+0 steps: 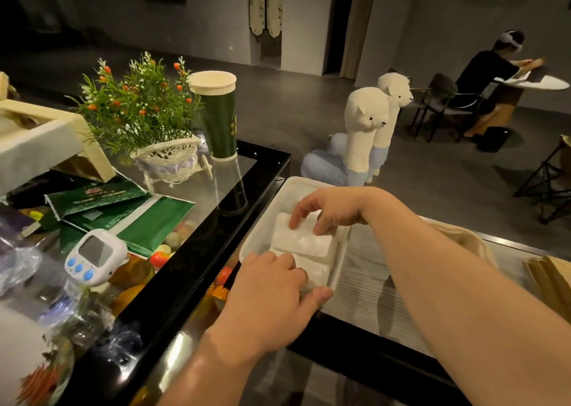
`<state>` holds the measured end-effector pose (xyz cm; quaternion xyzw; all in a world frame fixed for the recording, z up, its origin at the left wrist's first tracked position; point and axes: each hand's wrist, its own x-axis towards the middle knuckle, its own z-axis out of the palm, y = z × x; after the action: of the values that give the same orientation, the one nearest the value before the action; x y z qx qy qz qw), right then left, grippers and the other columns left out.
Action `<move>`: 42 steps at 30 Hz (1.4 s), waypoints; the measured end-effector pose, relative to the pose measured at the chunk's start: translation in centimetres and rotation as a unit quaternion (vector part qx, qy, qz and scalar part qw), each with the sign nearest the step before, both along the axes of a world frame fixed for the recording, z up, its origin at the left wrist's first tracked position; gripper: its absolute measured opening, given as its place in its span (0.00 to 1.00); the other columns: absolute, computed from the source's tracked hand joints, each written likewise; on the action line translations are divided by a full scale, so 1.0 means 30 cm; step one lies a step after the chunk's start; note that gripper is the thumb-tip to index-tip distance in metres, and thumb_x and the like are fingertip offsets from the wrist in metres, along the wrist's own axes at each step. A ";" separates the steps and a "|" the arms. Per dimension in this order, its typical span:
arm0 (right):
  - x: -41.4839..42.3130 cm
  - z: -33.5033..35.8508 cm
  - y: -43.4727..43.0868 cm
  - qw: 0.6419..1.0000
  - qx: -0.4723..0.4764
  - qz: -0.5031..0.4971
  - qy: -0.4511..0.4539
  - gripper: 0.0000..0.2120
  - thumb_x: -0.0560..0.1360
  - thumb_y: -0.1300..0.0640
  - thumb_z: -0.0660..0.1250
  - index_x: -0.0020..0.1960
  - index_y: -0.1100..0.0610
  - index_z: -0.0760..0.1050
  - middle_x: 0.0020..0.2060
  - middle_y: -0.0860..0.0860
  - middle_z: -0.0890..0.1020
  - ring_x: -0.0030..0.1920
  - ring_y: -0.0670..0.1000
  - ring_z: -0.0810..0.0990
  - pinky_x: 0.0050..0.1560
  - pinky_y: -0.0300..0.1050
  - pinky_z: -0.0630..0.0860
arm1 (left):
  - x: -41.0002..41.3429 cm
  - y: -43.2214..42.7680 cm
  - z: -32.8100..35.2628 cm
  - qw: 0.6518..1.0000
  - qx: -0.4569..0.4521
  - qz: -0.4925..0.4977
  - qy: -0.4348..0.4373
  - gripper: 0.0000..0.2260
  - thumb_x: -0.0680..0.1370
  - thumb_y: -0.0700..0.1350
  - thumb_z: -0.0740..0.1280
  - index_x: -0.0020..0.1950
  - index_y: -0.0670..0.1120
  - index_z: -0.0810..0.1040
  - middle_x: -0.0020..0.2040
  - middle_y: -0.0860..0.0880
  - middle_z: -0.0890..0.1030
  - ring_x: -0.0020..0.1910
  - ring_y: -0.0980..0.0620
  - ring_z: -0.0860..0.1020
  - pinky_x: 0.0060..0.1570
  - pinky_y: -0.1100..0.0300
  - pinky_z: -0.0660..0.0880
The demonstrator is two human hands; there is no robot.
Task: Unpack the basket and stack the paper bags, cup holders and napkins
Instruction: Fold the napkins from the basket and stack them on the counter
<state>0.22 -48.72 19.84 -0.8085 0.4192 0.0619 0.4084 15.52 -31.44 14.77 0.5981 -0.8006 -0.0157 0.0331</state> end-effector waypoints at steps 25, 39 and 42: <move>0.053 -0.078 0.160 0.962 -0.250 0.039 0.105 0.24 0.74 0.64 0.69 0.66 0.43 0.76 0.60 0.47 0.74 0.57 0.50 0.76 0.54 0.46 0.75 | -0.004 0.006 0.024 0.997 0.019 0.006 0.076 0.28 0.80 0.70 0.50 0.64 0.56 0.80 0.57 0.56 0.79 0.59 0.56 0.73 0.62 0.52 0.70; -0.522 -0.284 1.069 0.835 -0.211 -0.417 -0.289 0.14 0.76 0.68 0.70 0.43 0.48 0.80 0.39 0.42 0.82 0.40 0.43 0.80 0.42 0.31 0.74 | -0.360 0.371 -0.127 0.937 -0.055 -0.195 0.285 0.07 0.78 0.50 0.68 0.52 0.49 0.82 0.48 0.54 0.79 0.49 0.54 0.75 0.51 0.58 0.72; -0.633 -0.477 1.259 0.842 -0.158 -0.476 -0.200 0.14 0.76 0.66 0.70 0.43 0.46 0.80 0.39 0.43 0.83 0.40 0.44 0.80 0.43 0.39 0.78 | -0.447 0.504 -0.315 0.944 0.105 -0.150 0.274 0.05 0.80 0.50 0.67 0.53 0.53 0.81 0.47 0.58 0.79 0.49 0.57 0.76 0.53 0.54 0.75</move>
<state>-18.77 -10.94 5.51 -0.5578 0.6660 -0.3699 0.3294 2.10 -16.32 5.30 0.4435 -0.8349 -0.2677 0.1861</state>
